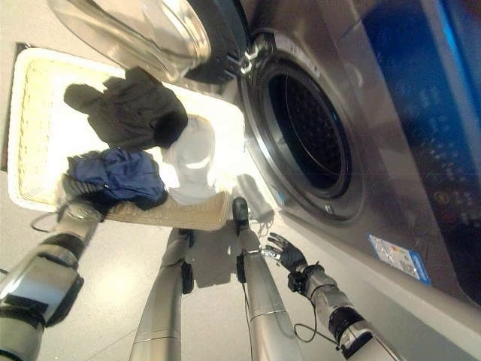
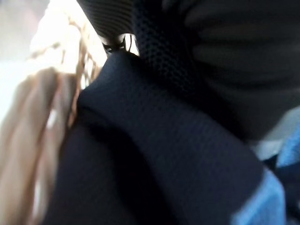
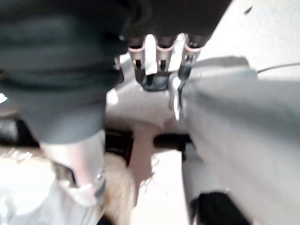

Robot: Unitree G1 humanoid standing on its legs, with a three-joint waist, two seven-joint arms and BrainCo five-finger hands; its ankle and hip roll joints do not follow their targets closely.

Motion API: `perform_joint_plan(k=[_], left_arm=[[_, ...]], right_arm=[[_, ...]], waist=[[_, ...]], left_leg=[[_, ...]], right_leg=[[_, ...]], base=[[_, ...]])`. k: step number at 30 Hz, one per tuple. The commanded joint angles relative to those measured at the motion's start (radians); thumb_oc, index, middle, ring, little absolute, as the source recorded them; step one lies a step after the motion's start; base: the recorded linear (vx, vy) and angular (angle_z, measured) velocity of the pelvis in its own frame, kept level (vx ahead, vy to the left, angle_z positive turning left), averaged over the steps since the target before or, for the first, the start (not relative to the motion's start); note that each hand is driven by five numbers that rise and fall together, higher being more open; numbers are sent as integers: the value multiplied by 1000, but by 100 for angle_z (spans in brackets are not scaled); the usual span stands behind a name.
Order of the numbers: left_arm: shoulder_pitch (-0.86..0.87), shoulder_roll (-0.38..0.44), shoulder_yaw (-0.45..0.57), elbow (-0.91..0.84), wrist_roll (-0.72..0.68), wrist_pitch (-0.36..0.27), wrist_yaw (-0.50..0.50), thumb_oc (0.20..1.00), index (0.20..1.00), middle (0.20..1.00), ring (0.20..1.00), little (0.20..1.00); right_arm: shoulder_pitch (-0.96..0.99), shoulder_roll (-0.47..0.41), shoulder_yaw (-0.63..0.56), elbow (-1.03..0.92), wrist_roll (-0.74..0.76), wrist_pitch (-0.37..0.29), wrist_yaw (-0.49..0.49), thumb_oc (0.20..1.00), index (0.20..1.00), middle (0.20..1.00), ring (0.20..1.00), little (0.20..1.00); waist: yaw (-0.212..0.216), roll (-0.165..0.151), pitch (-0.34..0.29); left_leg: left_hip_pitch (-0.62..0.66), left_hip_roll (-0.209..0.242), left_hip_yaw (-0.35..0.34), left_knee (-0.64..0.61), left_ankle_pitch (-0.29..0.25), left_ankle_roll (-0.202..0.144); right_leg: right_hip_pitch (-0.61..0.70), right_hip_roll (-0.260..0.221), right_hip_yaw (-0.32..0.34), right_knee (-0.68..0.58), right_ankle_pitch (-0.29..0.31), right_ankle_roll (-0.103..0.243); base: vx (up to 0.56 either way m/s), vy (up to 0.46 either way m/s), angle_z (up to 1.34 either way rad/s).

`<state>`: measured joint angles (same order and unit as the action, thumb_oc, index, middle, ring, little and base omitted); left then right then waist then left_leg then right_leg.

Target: Put the clothes into the washing machine.

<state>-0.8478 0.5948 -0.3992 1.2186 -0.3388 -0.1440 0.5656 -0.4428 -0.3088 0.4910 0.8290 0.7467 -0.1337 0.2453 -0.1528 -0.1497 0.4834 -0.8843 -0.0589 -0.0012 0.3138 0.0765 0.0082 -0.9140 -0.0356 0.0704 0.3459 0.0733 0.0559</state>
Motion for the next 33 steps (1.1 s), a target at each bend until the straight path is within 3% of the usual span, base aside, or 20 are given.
perform_joint_plan(k=[1,7,9,12,14,17,22,25,26,29,30,33], left_arm=[[5,-51,91,-41,-43,-124,107,200,200,200,200,200],[185,-87,188,-262,-33,-215,187,200,200,200,200,200],[287,-113,236,-414,-16,-286,205,200,200,200,200,200],[337,-126,255,-506,-7,-335,184,200,200,200,200,200],[392,-158,284,-634,11,-407,119,200,200,200,200,200],[417,-164,271,-722,71,-409,81,200,200,200,200,200],[426,-132,232,-811,157,-358,47,200,200,200,200,200],[436,-119,214,-841,161,-364,-11,200,200,200,200,200],[451,-110,192,-879,144,-367,-101,200,200,200,200,200],[453,-108,187,-887,139,-366,-115,200,200,200,200,200],[472,-86,131,-947,68,-358,-347,200,200,200,200,200],[469,-69,97,-965,39,-349,-434,200,200,200,200,200]], right_arm=[[29,-50,4,-79,-23,-39,-38,1000,1000,1000,1000,1000],[78,-49,-35,-183,-29,-58,-105,1000,1000,1000,1000,1000],[110,-56,-72,-267,-44,-70,-155,1000,1000,1000,1000,1000],[130,-60,-88,-325,-65,-74,-178,1000,1000,1000,1000,1000],[155,-47,-117,-405,-108,-85,-191,1000,1000,1000,1000,1000],[158,-42,-128,-461,-163,-103,-189,1000,1000,1000,1000,1000],[130,-48,-116,-551,-222,-92,-181,1000,1000,1000,1000,1000],[115,-55,-106,-591,-245,-84,-181,1000,1000,1000,1000,1000],[101,-64,-93,-627,-277,-78,-178,1000,1000,1000,1000,1000],[99,-66,-91,-634,-282,-76,-179,1000,1000,1000,1000,1000],[71,-95,-65,-696,-295,-29,-138,1000,1000,1000,1000,1000],[53,-107,-55,-713,-276,1,-109,1000,1000,1000,1000,1000]], waist=[[26,76,37],[75,109,37],[102,128,37],[115,134,37],[133,138,37],[144,141,37],[153,150,37],[158,153,37],[164,157,37],[165,158,37],[171,169,37],[170,174,37]], left_leg=[[66,-18,-4,55,-67,-45],[170,-18,-18,-32,-30,-59],[221,-20,-22,-73,-17,-64],[242,-21,-25,-88,-12,-64],[272,-17,-25,-113,-4,-63],[302,-12,-22,-150,9,-60],[338,-15,-19,-164,17,-56],[345,-17,-21,-159,16,-56],[349,-19,-20,-154,19,-54],[350,-19,-21,-152,19,-54],[361,-20,-16,-148,20,-50],[368,-20,-12,-153,22,-48]], right_leg=[[69,52,-65,-76,13,-3],[182,27,-113,-112,-7,-8],[243,11,-143,-135,-17,-11],[269,6,-154,-145,-22,-14],[306,0,-169,-157,-28,-15],[338,1,-179,-172,-29,-15],[374,-5,-191,-179,-30,-16],[385,-10,-197,-175,-34,-16],[392,-14,-202,-167,-34,-16],[393,-15,-203,-166,-35,-16],[408,-24,-214,-155,-40,-15],[415,-27,-217,-157,-39,-14]], base=[[-56,-80,5],[-55,-95,18],[-94,-117,20],[-47,-50,23],[-47,-80,10],[-32,-58,21],[-12,-15,3],[-10,1,0],[0,0,0],[0,0,0],[-7,9,3],[-2,14,7]])
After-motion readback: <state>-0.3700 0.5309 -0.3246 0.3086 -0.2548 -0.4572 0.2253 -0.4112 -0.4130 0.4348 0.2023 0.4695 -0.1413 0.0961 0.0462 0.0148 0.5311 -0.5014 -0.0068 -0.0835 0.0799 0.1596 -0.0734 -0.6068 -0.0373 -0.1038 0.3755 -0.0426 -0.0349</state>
